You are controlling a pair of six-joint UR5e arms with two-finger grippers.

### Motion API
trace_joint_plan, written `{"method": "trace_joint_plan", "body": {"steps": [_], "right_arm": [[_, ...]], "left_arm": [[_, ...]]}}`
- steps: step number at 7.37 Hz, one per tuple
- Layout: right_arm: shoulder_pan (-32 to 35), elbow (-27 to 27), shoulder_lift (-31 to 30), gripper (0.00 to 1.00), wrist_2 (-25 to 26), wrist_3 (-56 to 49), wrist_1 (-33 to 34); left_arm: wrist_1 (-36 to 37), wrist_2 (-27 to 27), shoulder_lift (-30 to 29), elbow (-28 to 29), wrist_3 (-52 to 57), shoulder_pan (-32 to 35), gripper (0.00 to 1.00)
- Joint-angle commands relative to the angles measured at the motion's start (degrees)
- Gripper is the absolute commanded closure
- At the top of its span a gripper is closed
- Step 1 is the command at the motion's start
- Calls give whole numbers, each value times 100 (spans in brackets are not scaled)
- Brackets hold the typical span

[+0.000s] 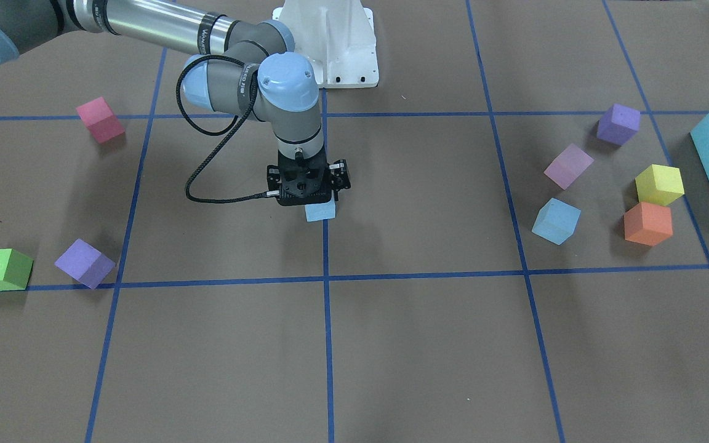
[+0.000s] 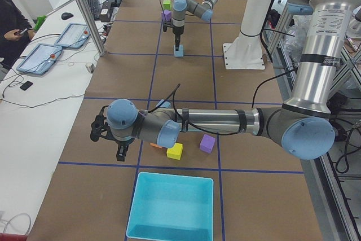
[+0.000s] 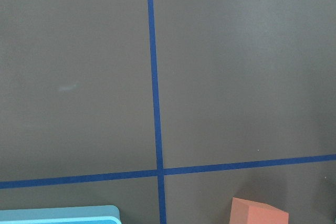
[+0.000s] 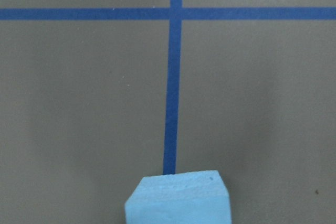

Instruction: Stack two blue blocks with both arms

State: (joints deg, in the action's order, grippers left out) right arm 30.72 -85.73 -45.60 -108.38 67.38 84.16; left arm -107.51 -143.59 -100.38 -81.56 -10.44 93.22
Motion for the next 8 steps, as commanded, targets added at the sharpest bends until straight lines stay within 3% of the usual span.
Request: {"method": "trace_joint_plan", "body": {"steps": [1, 3, 5, 8], "right_arm": [[852, -364, -474, 0, -795, -775, 47], [1591, -628, -975, 0, -1410, -1531, 56], [2312, -647, -1205, 0, -2009, -1981, 56], [2903, -612, -1496, 0, -2231, -3051, 283]], "left_arm": [[11, 32, -209, -350, -492, -450, 2], [-51, 311, -464, -561, -468, -987, 2], [-42, 1251, -456, -1141, -468, -2022, 2], [-42, 1614, -290, -1503, -547, -2798, 2]]}}
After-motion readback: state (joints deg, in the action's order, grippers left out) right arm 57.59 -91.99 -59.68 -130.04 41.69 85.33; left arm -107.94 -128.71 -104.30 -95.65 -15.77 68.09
